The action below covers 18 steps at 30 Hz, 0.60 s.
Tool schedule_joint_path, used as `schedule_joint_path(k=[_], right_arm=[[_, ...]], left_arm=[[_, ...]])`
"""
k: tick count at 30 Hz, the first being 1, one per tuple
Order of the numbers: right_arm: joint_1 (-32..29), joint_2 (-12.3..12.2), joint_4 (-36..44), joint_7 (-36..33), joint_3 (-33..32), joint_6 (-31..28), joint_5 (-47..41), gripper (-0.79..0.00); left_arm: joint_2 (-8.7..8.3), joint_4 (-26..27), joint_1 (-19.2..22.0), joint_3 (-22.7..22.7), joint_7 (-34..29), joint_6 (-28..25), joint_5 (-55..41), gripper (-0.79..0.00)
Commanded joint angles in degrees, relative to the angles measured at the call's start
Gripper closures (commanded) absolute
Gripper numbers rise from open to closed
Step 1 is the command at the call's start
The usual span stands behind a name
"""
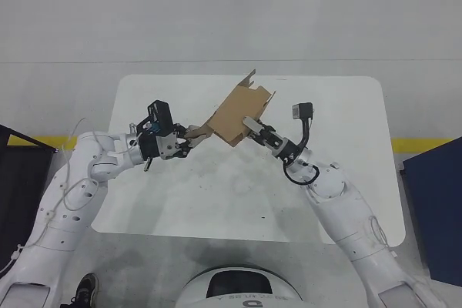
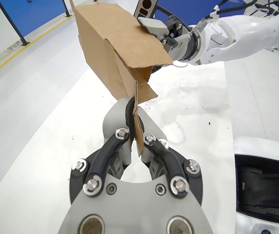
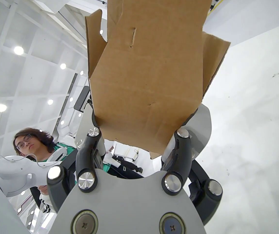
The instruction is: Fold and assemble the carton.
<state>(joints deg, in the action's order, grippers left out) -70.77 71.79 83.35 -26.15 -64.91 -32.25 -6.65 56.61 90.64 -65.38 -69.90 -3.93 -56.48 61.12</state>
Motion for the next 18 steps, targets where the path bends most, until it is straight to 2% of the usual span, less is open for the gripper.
schedule_joint_path(k=[1, 2, 3, 4, 5, 7, 8, 18], right_arm=[[0.12, 0.02, -0.07, -0.06, -0.01, -0.05, 0.01, -0.459], [0.19, 0.03, -0.13, -0.07, -0.01, -0.04, -0.01, -0.453], [0.28, 0.05, -0.20, -0.09, -0.02, -0.02, -0.04, -0.440], [0.36, 0.06, -0.29, -0.12, -0.01, -0.01, -0.07, -0.419], [0.47, 0.08, -0.38, -0.15, -0.01, -0.03, -0.03, -0.403], [0.60, 0.12, -0.56, -0.04, 0.00, -0.19, -0.05, -0.388], [0.69, 0.14, -0.69, -0.06, 0.00, -0.24, -0.09, -0.385], [1.13, 0.22, -1.25, -0.05, -0.27, -1.21, -0.05, -0.382]], left_arm=[[0.01, -0.14, 0.21, 0.02, 0.05, 0.00, -0.04, 0.000], [0.01, -0.22, 0.31, 0.03, 0.08, -0.02, -0.04, -0.108], [0.02, -0.29, 0.39, 0.04, 0.10, -0.06, -0.06, -0.360], [0.01, -0.36, 0.46, 0.05, 0.10, -0.09, -0.08, -0.456], [0.01, -0.45, 0.56, 0.02, 0.12, -0.10, -0.10, -0.468], [0.02, -0.69, 0.65, 0.02, 0.32, -0.07, -0.31, -0.591], [0.03, -0.72, 0.69, 0.01, 0.41, -0.01, -0.39, -0.785], [-0.01, -0.72, 0.59, -0.73, 2.08, 0.33, -0.73, -0.785]])
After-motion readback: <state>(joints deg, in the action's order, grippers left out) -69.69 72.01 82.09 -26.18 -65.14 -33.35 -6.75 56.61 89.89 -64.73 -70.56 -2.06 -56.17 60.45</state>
